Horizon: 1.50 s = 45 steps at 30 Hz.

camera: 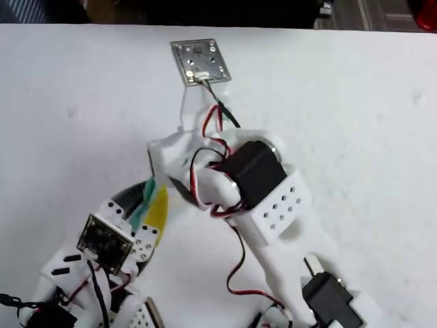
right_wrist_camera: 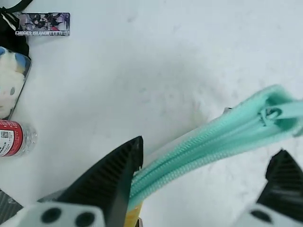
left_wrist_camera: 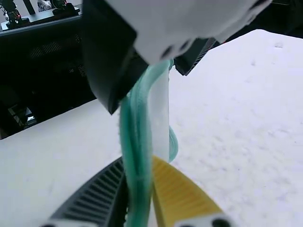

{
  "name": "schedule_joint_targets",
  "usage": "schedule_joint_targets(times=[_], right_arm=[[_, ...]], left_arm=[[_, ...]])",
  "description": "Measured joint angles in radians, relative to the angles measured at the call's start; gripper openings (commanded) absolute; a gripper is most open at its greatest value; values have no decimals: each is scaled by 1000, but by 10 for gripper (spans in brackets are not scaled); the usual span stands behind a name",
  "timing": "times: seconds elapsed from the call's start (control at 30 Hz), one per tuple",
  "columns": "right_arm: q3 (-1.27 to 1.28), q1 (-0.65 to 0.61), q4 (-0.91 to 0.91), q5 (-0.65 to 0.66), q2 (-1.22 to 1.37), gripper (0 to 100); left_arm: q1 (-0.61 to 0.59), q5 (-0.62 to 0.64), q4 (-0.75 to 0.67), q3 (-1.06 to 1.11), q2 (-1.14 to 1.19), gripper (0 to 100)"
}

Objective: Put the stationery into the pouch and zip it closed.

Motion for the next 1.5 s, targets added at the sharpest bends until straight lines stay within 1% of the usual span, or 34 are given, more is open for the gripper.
schedule_joint_targets(times=[0.07,0.13,0.3,0.33,0.4,0.43,0.5,0.57,0.6,0.67,0.73,0.8,0.9,1.03,1.13,1.23,1.3,1.37,1.5], right_arm=[[-3,9,0,0,21,356],[-9,21,0,0,66,296],[-11,54,0,-2,163,35],[-6,58,0,-2,176,8],[-6,60,0,14,206,33],[-11,60,0,44,210,26],[-5,64,0,106,210,16],[-18,75,0,126,203,18],[-38,83,2,132,206,17],[-83,101,-6,143,224,17],[-123,112,-25,144,230,17],[-160,127,-60,155,235,17],[-218,132,-133,163,235,17],[-267,129,-158,161,235,17],[-265,158,-150,161,235,17],[-213,229,-149,163,235,17],[-132,292,-152,163,235,17],[-34,351,-196,163,236,17],[178,442,-319,161,209,17]], left_arm=[[0,0,0,0,0,20],[0,0,-2,0,0,20],[0,0,-2,2,0,20],[0,0,-2,2,0,20],[0,0,-2,2,0,33],[0,0,-2,2,0,59],[0,0,3,2,0,157],[0,0,9,-8,3,260],[0,0,26,-15,6,281],[0,11,71,-31,5,278],[0,49,100,-49,5,278],[-2,51,117,-63,3,278],[-3,43,120,-72,3,278],[-8,43,120,-72,3,278],[-63,43,120,-80,3,278],[-155,43,120,-107,3,278],[-218,43,103,-109,3,278],[-275,41,71,-104,3,278],[-310,41,5,-48,3,278]])
